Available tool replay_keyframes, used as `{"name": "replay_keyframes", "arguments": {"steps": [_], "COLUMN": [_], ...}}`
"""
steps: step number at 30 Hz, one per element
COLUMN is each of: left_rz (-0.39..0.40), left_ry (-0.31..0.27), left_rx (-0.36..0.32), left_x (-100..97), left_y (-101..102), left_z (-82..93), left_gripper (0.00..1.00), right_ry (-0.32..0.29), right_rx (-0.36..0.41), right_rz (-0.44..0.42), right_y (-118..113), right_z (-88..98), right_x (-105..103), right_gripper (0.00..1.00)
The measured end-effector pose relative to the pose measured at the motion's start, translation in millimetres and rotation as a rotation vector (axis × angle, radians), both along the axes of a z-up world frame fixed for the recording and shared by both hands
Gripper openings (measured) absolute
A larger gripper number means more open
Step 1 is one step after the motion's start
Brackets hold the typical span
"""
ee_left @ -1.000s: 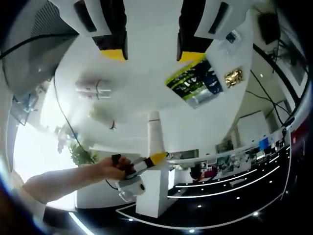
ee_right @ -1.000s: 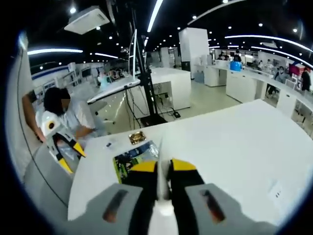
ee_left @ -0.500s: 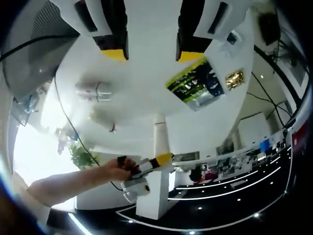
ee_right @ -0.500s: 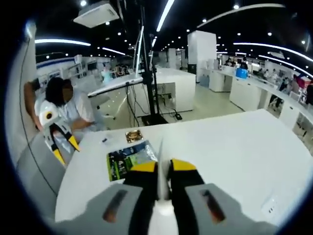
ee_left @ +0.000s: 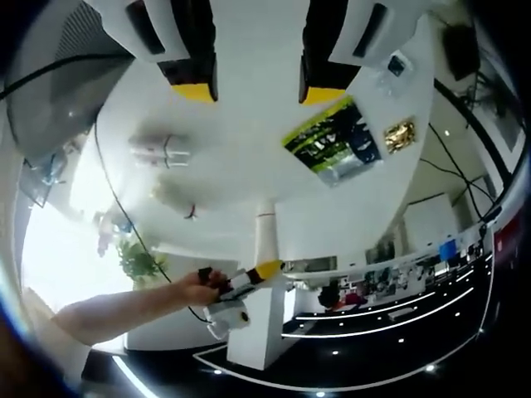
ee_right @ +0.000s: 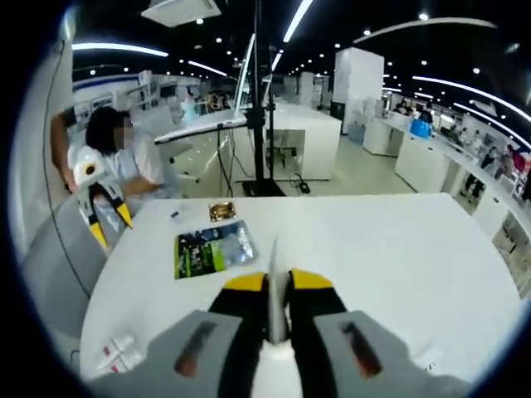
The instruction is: Arrange the skincare products in the storage area until every visible bottle or jar stands upright without overlapping.
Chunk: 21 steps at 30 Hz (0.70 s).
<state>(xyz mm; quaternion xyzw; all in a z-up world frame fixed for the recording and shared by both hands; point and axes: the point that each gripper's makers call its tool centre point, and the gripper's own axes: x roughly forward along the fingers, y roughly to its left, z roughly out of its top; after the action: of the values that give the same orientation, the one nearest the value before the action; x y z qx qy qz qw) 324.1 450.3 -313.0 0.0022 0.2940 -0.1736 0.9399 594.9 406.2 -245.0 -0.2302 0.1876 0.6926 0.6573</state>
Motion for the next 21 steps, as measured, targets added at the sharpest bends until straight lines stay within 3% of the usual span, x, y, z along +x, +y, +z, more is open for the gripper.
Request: {"name": "replay_keyframes", "arguments": {"steps": [9, 21], "left_rz": [-0.007, -0.015], "left_ry": [0.004, 0.011], "left_rx": [0.001, 0.004], "left_x": [-0.4, -0.8], "left_y": [-1, -2], "left_z": [-0.9, -2.5], "left_gripper": [0.4, 0.4], "right_ry": [0.001, -0.008], "right_rx": [-0.018, -0.037], "right_rz": [-0.026, -0.023], "right_y": [-35, -53], "right_z": [4.4, -0.1], "right_x": [11, 17], "right_gripper": [0.09, 0.09]}}
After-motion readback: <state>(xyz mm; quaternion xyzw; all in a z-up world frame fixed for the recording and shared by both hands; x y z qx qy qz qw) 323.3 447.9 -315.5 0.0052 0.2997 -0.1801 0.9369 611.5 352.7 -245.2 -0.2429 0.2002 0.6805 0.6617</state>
